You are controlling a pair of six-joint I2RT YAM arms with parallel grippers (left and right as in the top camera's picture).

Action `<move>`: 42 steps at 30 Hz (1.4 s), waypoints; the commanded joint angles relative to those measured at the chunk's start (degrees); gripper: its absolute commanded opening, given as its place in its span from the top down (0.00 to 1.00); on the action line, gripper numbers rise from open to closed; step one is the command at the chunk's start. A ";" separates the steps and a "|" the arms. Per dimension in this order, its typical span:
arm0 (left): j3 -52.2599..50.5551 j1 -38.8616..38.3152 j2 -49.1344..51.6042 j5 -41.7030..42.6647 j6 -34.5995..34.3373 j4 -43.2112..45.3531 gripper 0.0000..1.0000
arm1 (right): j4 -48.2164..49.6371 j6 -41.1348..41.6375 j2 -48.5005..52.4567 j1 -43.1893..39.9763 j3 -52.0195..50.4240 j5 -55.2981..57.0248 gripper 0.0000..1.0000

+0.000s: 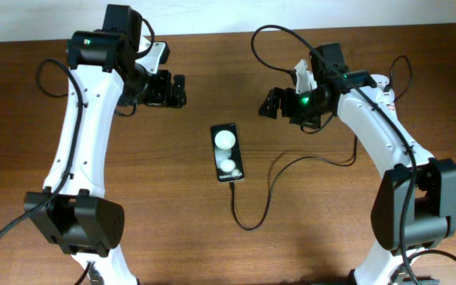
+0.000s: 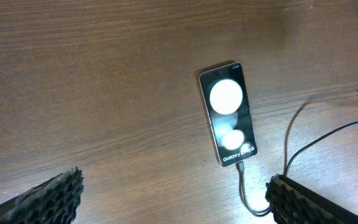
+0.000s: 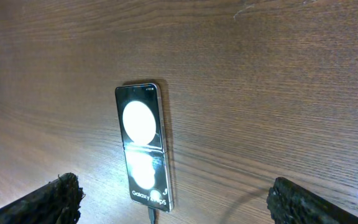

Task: Plug charger to phone and switch on socket
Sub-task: 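Move the right gripper over the white power strip's switch, then press the orange switch beside the charger with the right gripper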

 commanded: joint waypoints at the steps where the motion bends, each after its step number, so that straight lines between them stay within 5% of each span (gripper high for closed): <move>1: 0.74 -0.02 -1.60 -0.61 0.87 -0.07 0.01 | -1.62 -3.34 -1.62 -0.55 1.84 0.48 0.01; 7: 0.74 -0.02 -1.60 -0.61 0.87 -0.07 0.01 | -17.51 -13.60 -1.62 -13.92 15.06 -3.21 0.01; 17: 0.74 -0.02 -1.60 -0.59 0.87 -0.09 0.01 | -27.15 -31.30 4.00 -39.82 21.55 -6.99 0.01; 21: 0.74 -0.02 -1.60 -0.61 0.87 -0.09 0.01 | -30.73 -32.63 13.57 -39.87 32.54 -4.22 0.01; 42: 0.74 -0.02 -1.60 -0.59 0.87 -0.09 0.01 | -18.84 -39.04 27.93 -35.52 32.41 -4.07 0.01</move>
